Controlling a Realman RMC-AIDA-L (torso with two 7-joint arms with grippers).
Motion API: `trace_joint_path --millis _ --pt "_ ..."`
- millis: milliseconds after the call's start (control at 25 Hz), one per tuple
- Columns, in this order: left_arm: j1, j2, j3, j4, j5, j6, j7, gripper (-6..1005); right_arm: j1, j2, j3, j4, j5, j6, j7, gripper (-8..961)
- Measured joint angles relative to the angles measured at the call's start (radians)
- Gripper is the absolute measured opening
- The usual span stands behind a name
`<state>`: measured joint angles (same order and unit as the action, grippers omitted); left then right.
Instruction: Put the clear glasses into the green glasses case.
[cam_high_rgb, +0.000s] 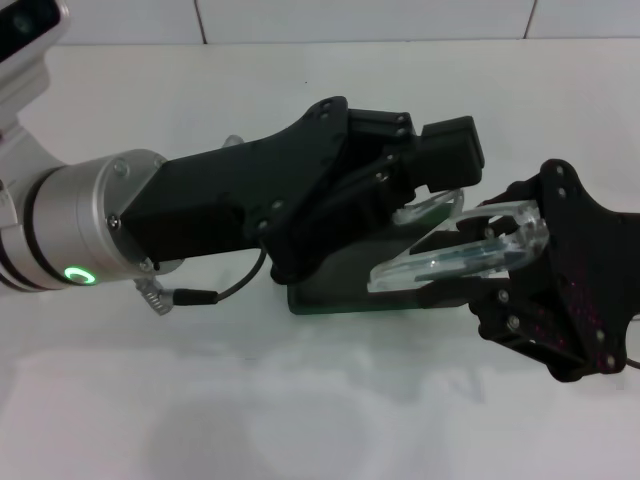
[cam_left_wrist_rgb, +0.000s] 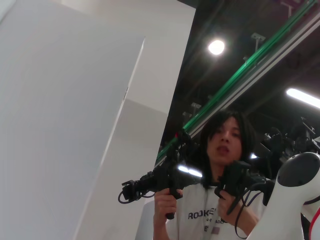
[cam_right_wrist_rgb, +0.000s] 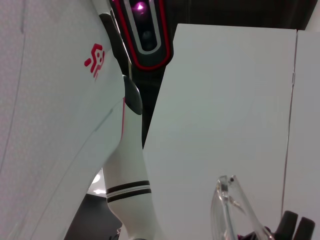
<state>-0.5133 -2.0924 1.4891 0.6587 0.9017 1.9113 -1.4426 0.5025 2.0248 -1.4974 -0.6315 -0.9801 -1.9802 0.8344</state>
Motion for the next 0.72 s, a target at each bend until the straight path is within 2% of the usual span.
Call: trace_joint_path --millis 720 --pt "0.01 0.001 0.006 -0.002 0.0 0.005 0.008 74 -0.002 0.0 0.002 0.0 0.003 -0.002 -0.001 132"
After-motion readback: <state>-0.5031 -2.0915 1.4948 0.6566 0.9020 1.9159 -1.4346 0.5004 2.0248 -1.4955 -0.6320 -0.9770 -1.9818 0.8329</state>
